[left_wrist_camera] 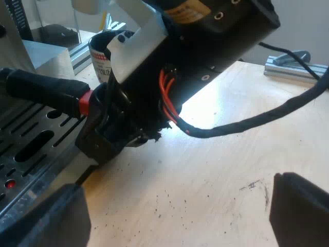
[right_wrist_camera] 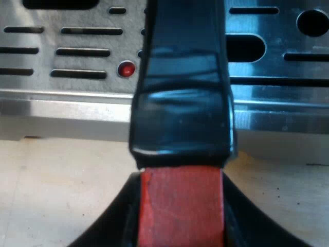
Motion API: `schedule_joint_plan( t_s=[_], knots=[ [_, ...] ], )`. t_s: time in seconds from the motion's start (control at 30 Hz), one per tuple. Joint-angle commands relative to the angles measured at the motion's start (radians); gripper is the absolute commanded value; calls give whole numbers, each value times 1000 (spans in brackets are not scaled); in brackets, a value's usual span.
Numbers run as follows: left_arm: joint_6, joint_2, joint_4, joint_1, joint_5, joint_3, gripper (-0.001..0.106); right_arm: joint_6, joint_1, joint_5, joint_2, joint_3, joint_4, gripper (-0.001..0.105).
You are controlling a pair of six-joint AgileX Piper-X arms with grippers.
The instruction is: Grind coffee beans and then tamp
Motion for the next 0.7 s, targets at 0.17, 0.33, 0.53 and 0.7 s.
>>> schedule_joint_plan(
  t_s=[0.17, 0.33, 0.53, 0.7],
  knots=[
    [4, -5, -3, -4, 12, -1, 74, 9, 43, 3, -72, -8, 82, 0],
    [4, -5, -3, -4, 12, -1, 74, 15, 105, 77, -114, 3, 104, 0],
    [4, -5, -3, -4, 12, -1, 74, 79, 162, 174, -155, 31, 116, 0],
    [4, -5, -3, -4, 12, -4, 74, 106, 199, 194, -196, 33, 207, 0]
  ],
)
